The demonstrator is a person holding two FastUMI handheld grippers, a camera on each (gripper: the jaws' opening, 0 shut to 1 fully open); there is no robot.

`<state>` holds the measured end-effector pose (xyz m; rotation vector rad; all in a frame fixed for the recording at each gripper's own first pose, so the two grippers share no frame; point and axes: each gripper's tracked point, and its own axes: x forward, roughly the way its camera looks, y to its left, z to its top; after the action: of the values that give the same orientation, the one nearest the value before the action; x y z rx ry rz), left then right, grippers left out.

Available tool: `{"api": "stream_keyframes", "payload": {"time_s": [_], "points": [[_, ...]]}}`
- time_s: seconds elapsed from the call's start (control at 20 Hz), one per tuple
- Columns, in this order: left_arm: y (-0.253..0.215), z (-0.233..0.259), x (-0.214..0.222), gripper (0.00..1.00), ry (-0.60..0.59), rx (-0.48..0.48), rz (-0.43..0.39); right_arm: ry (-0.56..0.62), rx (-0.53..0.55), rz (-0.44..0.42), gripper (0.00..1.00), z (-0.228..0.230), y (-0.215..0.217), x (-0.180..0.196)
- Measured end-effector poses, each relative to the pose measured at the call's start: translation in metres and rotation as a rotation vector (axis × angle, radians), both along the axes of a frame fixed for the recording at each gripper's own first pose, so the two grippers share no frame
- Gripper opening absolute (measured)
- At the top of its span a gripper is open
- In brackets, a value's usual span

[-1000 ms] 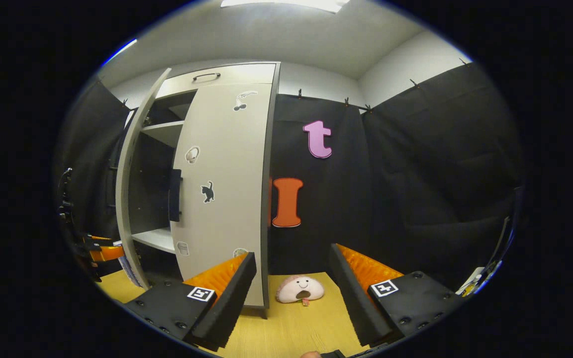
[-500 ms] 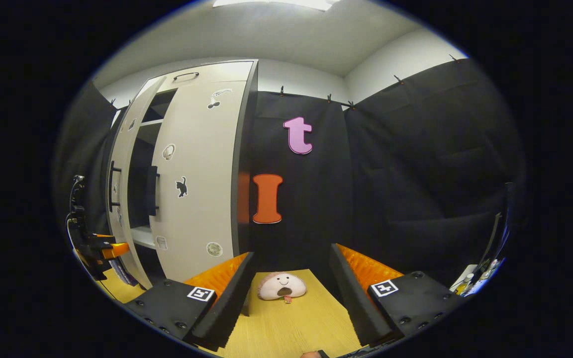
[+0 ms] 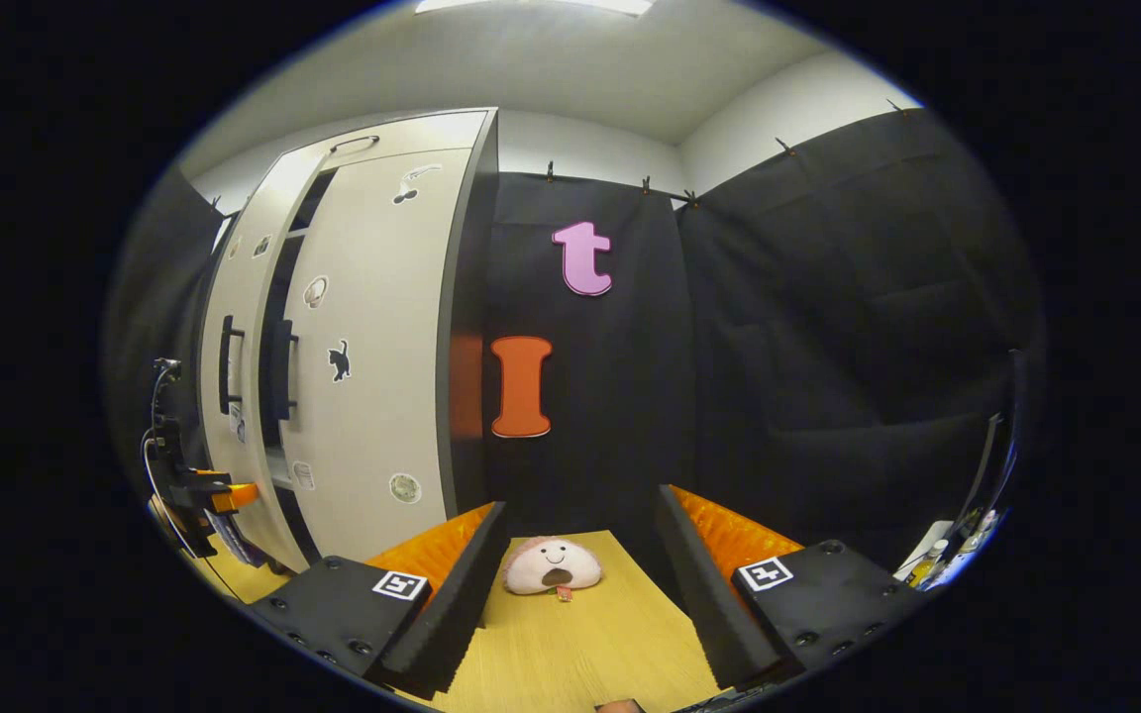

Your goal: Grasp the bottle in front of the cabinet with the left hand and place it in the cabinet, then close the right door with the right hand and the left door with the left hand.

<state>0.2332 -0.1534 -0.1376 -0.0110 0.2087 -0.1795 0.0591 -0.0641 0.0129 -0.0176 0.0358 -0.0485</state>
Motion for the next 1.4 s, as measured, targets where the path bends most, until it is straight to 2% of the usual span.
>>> {"api": "stream_keyframes", "payload": {"time_s": [0.15, 0.2, 0.7, 0.85, 1.0, 1.05, 1.1, 1.4], "points": [[-0.001, 0.0, 0.006, 0.93, -0.008, 0.019, 0.006, 0.008, 0.006, 0.0, 0.98, -0.005, -0.002, 0.007], [-0.001, 0.0, 0.008, 0.93, -0.009, 0.022, 0.008, 0.01, 0.007, 0.003, 0.89, -0.006, -0.001, 0.01], [0.003, -0.008, 0.003, 0.93, 0.044, 0.002, 0.001, 0.019, 0.012, 0.03, 0.89, -0.009, 0.017, 0.029], [0.007, 0.009, -0.013, 0.93, 0.044, -0.041, -0.024, 0.015, 0.019, 0.05, 0.89, -0.006, 0.029, 0.029], [0.019, 0.034, -0.021, 0.93, 0.004, -0.029, -0.028, 0.01, 0.016, 0.068, 0.89, 0.0, 0.039, 0.024], [0.024, 0.043, -0.026, 0.93, -0.01, -0.022, -0.029, 0.006, 0.012, 0.075, 0.98, 0.002, 0.043, 0.023], [0.03, 0.053, -0.032, 0.93, -0.026, -0.019, -0.027, 0.003, 0.011, 0.08, 0.89, 0.005, 0.046, 0.021], [0.073, 0.122, -0.076, 0.93, -0.135, -0.01, -0.007, -0.027, 0.012, 0.096, 0.89, 0.023, 0.054, 0.005]]}}
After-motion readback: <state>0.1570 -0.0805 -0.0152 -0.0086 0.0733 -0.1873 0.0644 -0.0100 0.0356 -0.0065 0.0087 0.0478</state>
